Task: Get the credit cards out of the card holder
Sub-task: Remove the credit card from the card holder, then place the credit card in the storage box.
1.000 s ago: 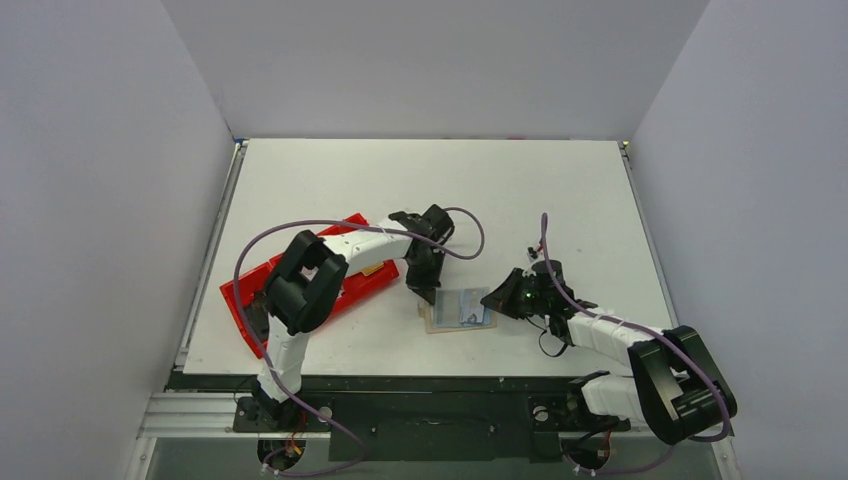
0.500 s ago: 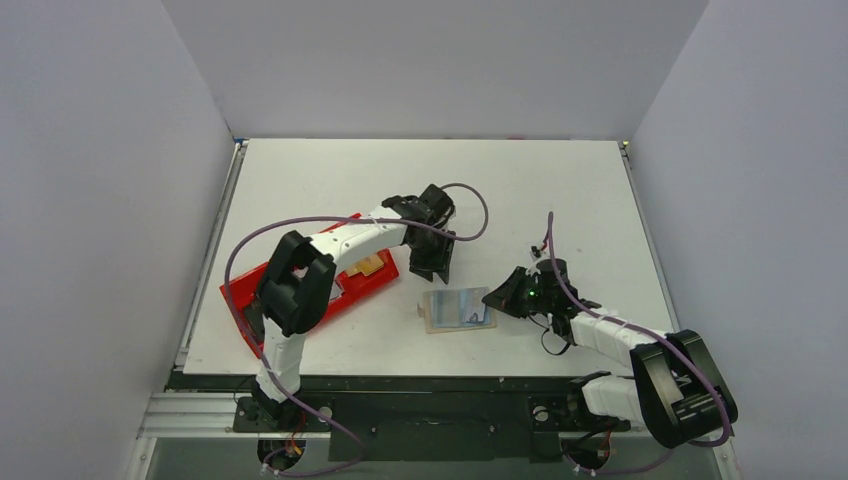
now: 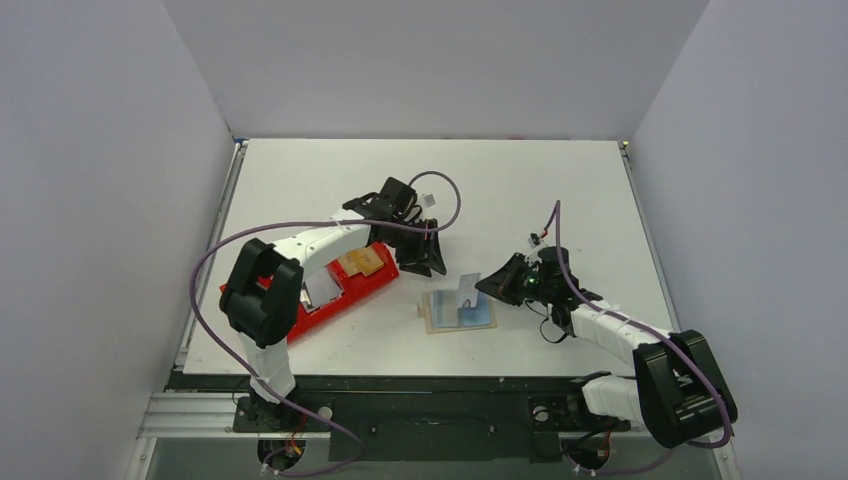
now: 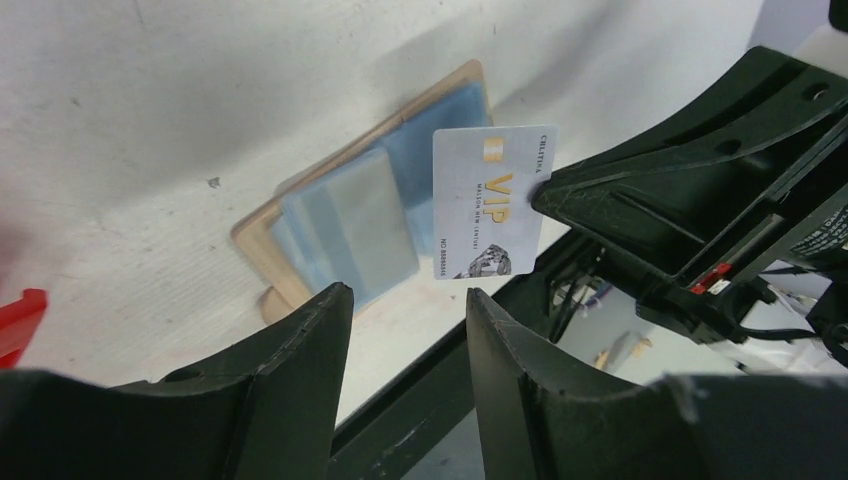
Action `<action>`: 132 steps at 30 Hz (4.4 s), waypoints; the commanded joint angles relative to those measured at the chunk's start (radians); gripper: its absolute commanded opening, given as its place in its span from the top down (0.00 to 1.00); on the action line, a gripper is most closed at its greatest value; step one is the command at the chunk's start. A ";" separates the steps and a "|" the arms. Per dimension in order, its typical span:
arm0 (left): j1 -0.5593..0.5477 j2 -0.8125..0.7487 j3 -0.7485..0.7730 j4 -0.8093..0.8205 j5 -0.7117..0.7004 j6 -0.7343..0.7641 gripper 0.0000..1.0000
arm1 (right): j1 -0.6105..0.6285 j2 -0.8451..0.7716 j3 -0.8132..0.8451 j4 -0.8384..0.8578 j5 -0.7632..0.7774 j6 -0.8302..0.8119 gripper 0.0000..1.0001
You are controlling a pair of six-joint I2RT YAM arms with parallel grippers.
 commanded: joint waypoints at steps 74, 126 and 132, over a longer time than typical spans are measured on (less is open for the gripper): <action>0.700 -0.684 -0.501 -0.160 -0.245 0.004 1.00 | 0.030 0.089 0.353 -0.313 0.113 -0.190 0.36; 0.261 -0.568 -0.293 -0.058 -0.421 0.054 0.51 | 0.289 0.149 0.431 -0.425 0.402 -0.163 0.36; 0.144 -0.521 -0.287 -0.027 -0.412 0.046 0.51 | 0.345 0.175 0.443 -0.434 0.468 -0.139 0.36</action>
